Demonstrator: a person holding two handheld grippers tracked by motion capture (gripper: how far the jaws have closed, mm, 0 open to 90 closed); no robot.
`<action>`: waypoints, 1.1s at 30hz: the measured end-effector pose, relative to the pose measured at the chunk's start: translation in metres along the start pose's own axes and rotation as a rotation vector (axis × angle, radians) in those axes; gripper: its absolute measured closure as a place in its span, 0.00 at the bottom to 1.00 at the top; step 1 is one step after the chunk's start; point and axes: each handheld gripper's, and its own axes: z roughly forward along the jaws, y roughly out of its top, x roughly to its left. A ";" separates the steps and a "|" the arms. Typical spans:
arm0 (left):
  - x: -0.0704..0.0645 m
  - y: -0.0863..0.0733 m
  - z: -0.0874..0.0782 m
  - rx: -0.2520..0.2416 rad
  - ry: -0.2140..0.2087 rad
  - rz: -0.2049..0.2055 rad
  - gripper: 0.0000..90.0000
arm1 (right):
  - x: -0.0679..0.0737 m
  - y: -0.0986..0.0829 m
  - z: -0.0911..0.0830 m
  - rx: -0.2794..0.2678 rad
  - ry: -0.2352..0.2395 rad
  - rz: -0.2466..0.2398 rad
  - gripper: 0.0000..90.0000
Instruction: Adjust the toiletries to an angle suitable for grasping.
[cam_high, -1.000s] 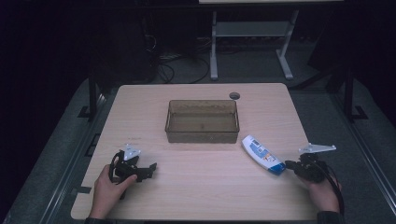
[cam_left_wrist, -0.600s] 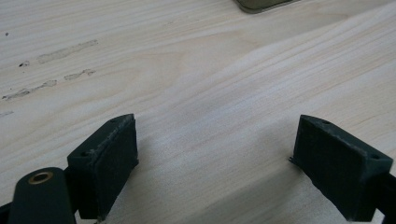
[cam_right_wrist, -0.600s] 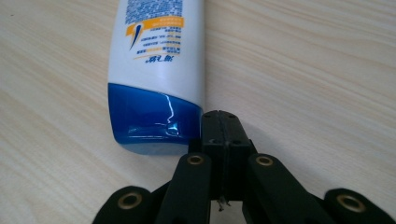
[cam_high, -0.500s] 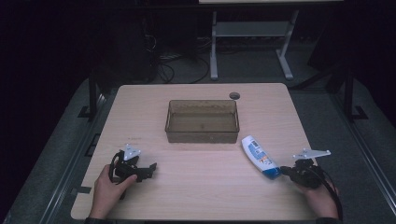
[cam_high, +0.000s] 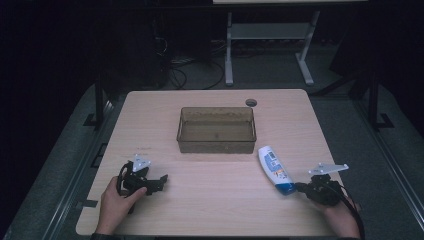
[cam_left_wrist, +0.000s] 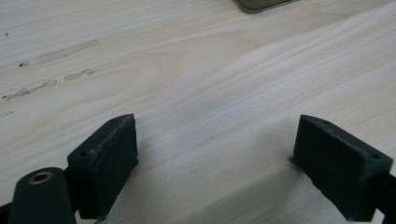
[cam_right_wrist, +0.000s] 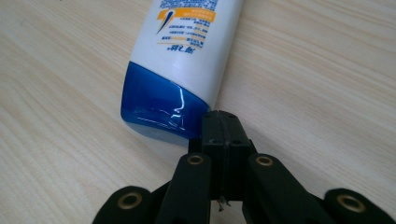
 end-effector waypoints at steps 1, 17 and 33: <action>0.000 0.000 0.000 0.000 0.000 0.001 0.14 | 0.002 0.001 0.000 0.001 0.007 -0.008 1.00; 0.000 0.000 0.000 0.000 0.000 0.002 0.14 | 0.017 0.007 0.004 0.003 0.065 -0.057 1.00; 0.000 0.000 0.000 0.000 0.000 0.001 0.14 | 0.020 0.015 0.006 -0.018 0.098 -0.091 1.00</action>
